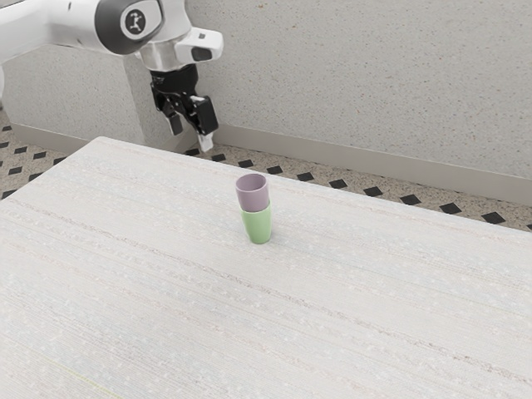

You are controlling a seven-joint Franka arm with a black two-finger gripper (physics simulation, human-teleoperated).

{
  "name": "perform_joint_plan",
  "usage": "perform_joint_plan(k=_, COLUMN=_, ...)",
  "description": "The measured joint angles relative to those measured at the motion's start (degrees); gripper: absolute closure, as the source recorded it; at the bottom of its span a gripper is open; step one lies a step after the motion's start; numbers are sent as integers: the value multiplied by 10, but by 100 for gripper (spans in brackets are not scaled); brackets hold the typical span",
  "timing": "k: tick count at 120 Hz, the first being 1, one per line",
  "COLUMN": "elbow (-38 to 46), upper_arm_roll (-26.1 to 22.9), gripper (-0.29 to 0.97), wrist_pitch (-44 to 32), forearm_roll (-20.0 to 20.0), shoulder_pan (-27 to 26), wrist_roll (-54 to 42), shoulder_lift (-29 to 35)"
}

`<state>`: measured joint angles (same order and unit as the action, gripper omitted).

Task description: Place the left cup onto the right cup

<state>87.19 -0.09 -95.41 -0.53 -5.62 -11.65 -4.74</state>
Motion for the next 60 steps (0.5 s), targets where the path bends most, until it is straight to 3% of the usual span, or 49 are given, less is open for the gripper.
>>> perform_joint_plan(k=60, elbow=3, upper_arm_roll=0, gripper=0, wrist_pitch=0, forearm_roll=0, shoulder_pan=2, wrist_roll=-3, shoulder_lift=4)
